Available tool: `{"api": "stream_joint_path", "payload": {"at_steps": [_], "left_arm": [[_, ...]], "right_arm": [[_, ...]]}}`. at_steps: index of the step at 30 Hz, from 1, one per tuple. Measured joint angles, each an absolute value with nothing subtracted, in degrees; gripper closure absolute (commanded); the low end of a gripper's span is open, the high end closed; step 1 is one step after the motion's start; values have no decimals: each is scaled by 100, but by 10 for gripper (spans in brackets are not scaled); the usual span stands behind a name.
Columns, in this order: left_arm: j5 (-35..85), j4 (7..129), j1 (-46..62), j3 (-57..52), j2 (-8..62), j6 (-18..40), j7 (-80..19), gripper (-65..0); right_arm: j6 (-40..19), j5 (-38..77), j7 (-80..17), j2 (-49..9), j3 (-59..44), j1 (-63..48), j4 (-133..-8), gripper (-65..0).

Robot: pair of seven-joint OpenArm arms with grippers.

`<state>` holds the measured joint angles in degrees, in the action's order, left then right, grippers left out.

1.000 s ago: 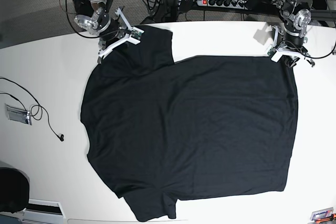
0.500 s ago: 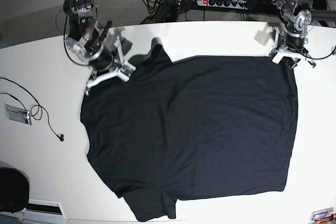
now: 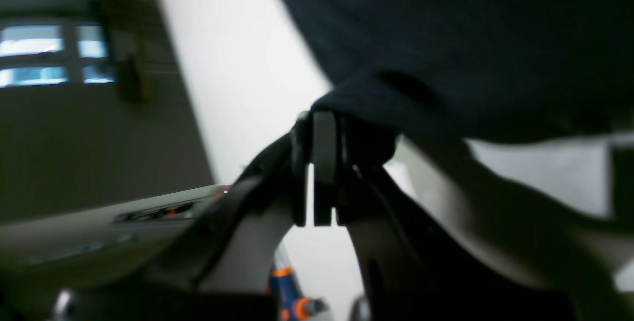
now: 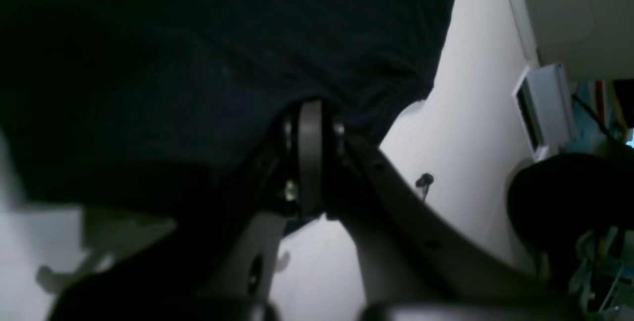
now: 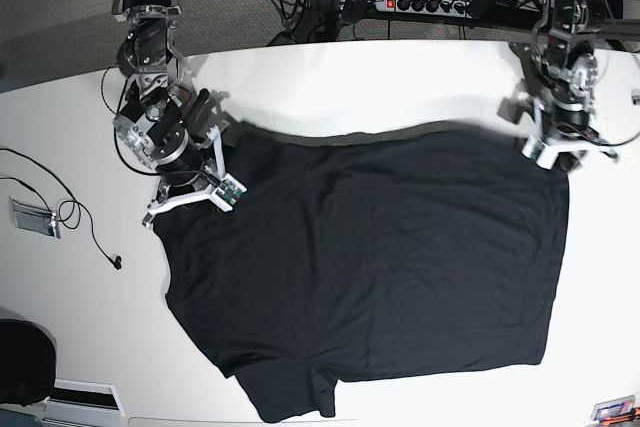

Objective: Fold the T-shirt properly
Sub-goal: 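Grasp the other shoulder with the right gripper and pull it toward the hem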

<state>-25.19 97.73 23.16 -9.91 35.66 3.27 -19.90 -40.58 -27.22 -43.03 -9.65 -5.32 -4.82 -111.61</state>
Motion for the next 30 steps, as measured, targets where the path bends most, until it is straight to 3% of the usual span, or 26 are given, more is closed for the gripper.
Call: {"api": "stream_joint_path", "payload": {"at_steps": [10, 24, 30], "left_arm": [[-2078, 9887, 2145, -1212, 3535, 593, -2399, 0], [-2073, 8626, 906, -720, 3483, 589, -2353, 0], [-2073, 8344, 552, -499, 3476, 582, -2397, 0]], "right_arm": [[-4062, -2718, -4327, -873, -532, 47, -11102, 0], [-4077, -2724, -4327, -395, -563, 749, -9393, 0], [-4027, -2720, -4270, -399, -565, 1199, -9251, 0]]}}
